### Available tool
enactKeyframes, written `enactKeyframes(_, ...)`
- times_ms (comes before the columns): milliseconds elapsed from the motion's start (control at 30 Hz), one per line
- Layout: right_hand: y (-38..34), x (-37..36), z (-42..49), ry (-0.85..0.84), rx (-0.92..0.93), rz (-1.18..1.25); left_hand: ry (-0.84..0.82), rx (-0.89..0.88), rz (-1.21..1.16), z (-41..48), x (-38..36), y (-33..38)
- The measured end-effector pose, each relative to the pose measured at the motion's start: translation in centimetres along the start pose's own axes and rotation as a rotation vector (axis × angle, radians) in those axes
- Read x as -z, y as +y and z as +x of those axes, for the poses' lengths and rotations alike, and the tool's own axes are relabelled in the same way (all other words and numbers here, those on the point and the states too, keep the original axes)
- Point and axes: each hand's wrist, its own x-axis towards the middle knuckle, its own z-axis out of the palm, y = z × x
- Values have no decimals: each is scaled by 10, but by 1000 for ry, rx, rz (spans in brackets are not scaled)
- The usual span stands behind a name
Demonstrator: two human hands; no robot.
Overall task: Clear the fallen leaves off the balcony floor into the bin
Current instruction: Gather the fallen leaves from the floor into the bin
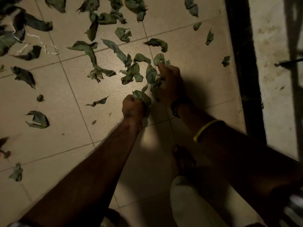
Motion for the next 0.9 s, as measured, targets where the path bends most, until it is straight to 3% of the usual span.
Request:
enactKeyframes(133,-11,-31,-18,6,-55,-78,-13,-5,-53,5,-9,-9)
enactKeyframes(300,-19,-49,-47,50,-264,220,-113,-23,-62,-12,-5,-6)
enactKeyframes(367,-28,-45,-59,40,-287,234,-126,14,-101,-19,4,-12)
enactKeyframes(733,-141,27,-160,52,-227,255,-87,17,-304,-148,99,31)
enactKeyframes(900,-214,65,-215,0,-101,159,-5,-41,-445,-226,161,55)
